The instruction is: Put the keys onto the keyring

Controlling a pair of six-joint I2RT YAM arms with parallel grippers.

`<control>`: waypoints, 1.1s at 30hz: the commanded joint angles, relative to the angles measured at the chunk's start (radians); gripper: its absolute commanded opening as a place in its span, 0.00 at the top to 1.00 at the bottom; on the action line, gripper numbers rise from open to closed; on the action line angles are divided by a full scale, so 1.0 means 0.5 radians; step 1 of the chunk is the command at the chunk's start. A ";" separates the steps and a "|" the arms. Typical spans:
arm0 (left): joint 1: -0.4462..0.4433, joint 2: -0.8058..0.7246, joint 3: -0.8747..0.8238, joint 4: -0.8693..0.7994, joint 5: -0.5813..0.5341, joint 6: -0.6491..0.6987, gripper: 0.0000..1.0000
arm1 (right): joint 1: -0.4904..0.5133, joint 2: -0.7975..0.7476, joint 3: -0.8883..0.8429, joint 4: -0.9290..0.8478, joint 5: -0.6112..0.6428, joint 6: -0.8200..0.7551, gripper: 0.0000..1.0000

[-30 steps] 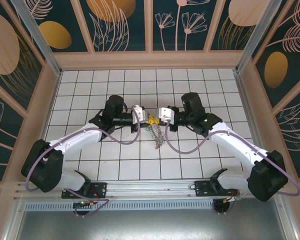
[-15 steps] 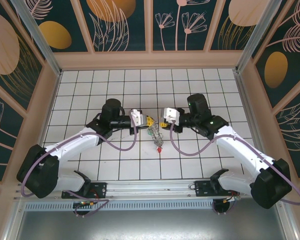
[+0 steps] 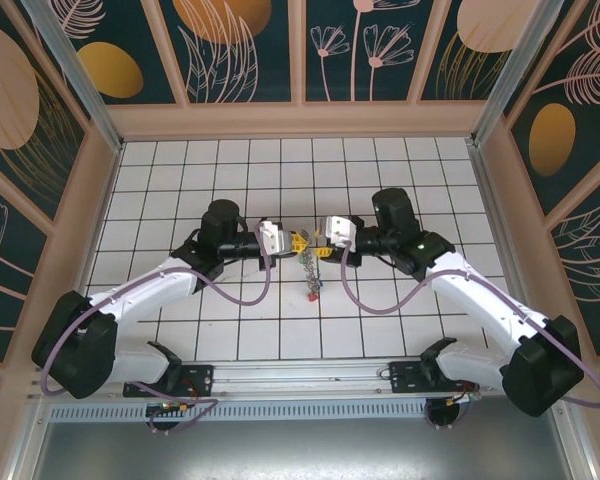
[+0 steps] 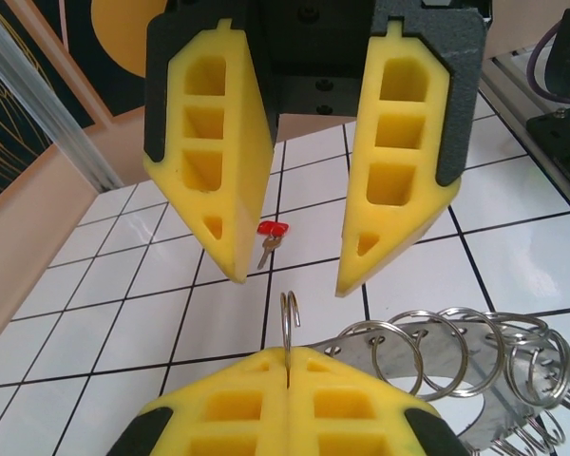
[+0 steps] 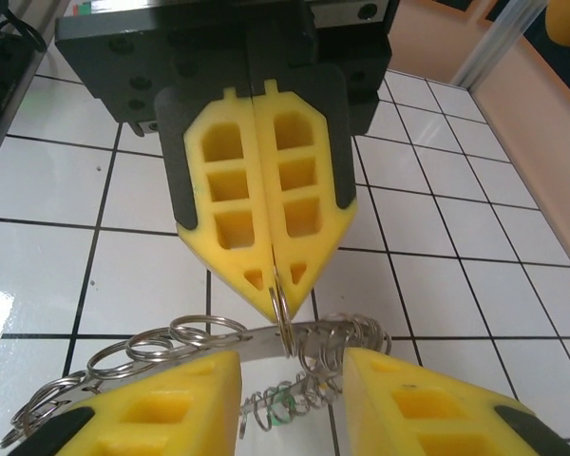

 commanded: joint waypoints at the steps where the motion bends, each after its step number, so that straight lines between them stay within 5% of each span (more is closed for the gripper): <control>1: 0.001 -0.020 0.083 -0.013 0.025 0.066 1.00 | 0.012 0.011 -0.008 0.064 -0.064 0.016 0.66; 10: 0.003 -0.207 0.041 -0.125 -0.490 0.211 1.00 | -0.051 -0.371 -0.349 0.618 0.557 0.481 0.53; 14: 0.002 -0.270 0.075 -0.314 -0.625 0.356 1.00 | -0.153 -0.489 -0.398 0.815 1.309 1.191 0.46; 17: 0.003 -0.280 0.090 -0.425 -0.708 0.425 1.00 | -0.297 -0.449 -0.301 0.500 1.896 1.863 0.44; 20: 0.003 -0.271 0.077 -0.445 -0.748 0.432 1.00 | -0.686 -0.252 -0.073 -0.100 1.614 2.337 0.43; 24: 0.001 -0.244 0.043 -0.373 -0.716 0.367 1.00 | -1.053 0.012 -0.047 -0.390 1.267 2.542 0.56; 33: 0.000 -0.103 0.066 -0.294 -0.676 0.259 1.00 | -1.252 0.520 0.017 -0.574 1.306 2.309 0.62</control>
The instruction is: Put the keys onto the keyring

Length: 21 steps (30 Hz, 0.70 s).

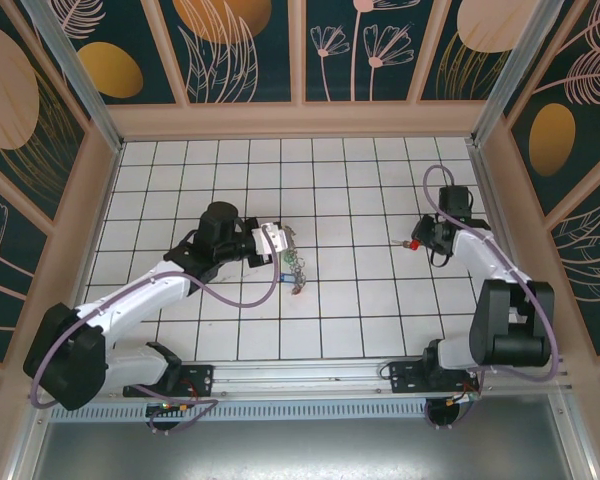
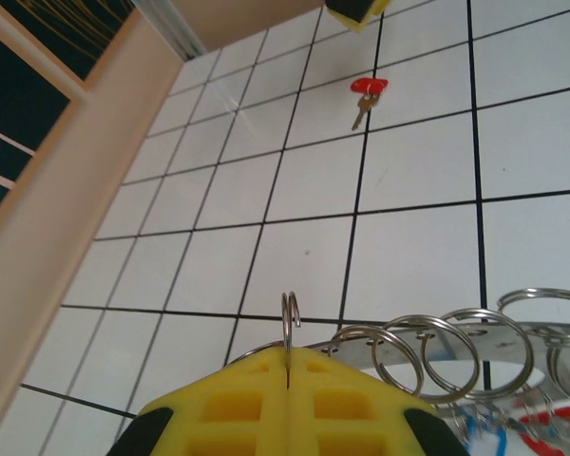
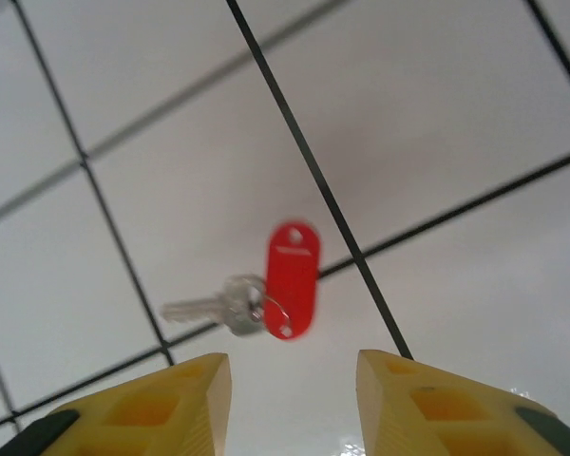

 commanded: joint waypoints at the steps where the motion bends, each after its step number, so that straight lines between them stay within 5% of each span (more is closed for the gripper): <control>1: 0.002 0.027 0.034 0.151 0.041 -0.044 1.00 | -0.011 0.051 0.074 -0.100 0.027 -0.049 0.65; 10: 0.001 0.069 -0.019 0.254 0.159 -0.134 1.00 | -0.072 0.321 0.139 -0.034 -0.317 -0.118 0.70; 21: 0.000 0.092 -0.007 0.229 0.107 -0.101 1.00 | -0.058 0.461 0.168 -0.020 -0.235 -0.275 0.71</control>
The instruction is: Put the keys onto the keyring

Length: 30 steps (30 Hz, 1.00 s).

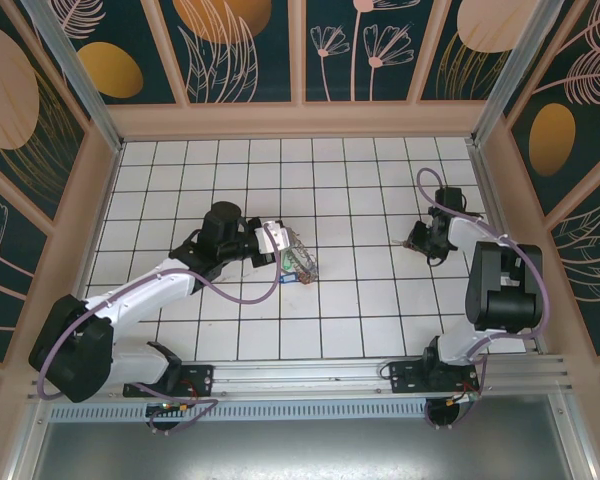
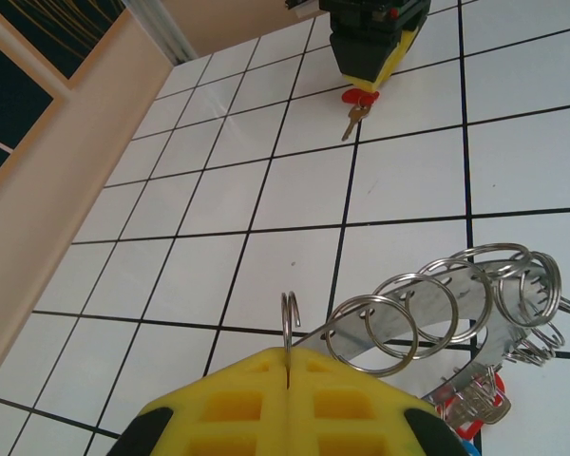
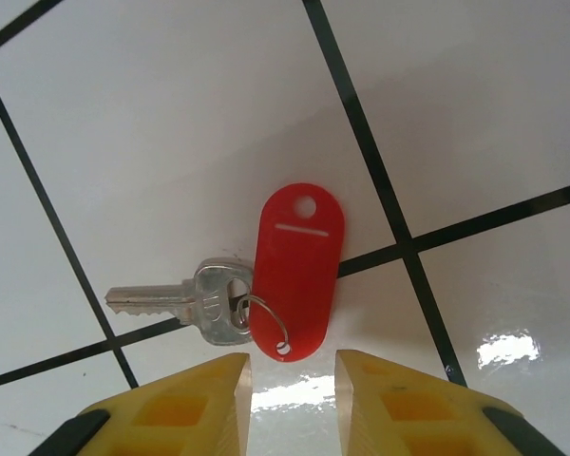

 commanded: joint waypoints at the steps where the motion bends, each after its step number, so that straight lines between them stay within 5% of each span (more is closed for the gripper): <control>1: 0.001 0.008 0.007 0.105 0.035 -0.005 1.00 | 0.009 0.046 0.073 -0.004 0.040 -0.092 0.71; 30: 0.000 0.007 0.005 0.055 -0.033 0.062 1.00 | 0.152 0.242 0.198 -0.142 0.160 -0.186 0.76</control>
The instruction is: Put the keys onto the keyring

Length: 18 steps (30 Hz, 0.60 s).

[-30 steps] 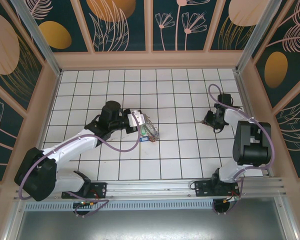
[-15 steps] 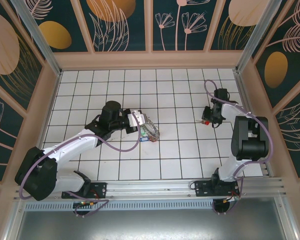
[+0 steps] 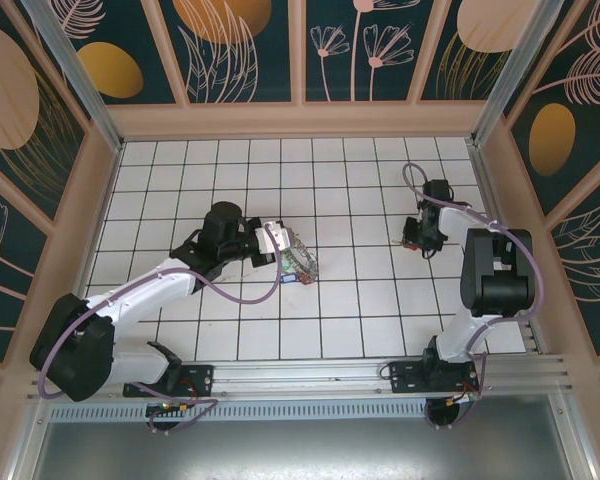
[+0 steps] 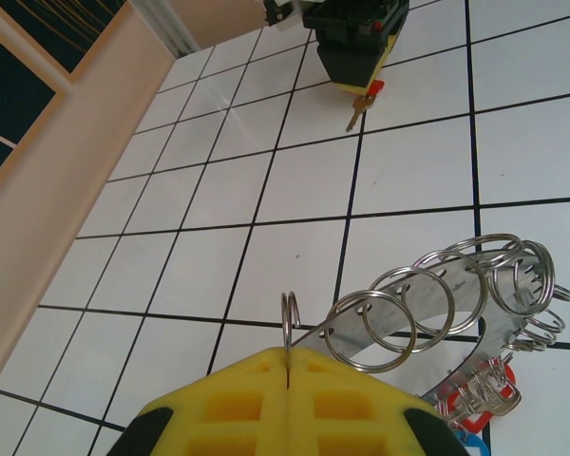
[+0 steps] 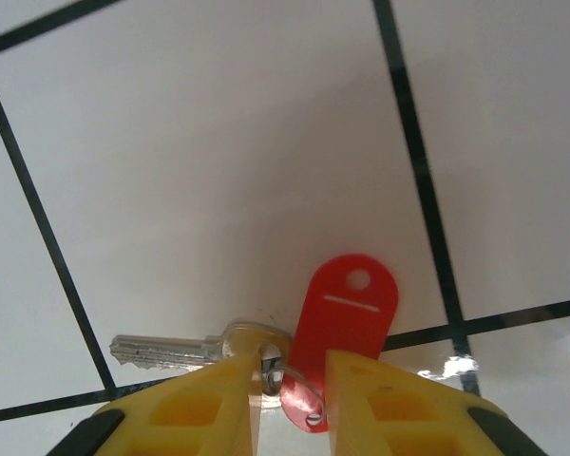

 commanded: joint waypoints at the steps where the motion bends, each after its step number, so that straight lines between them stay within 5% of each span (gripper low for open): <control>1: 0.003 -0.002 0.005 0.053 -0.006 0.030 1.00 | 0.018 0.038 0.005 -0.088 0.007 -0.041 0.76; 18: 0.003 -0.001 0.007 0.043 -0.009 0.039 1.00 | 0.059 -0.080 -0.050 -0.105 -0.005 -0.056 0.74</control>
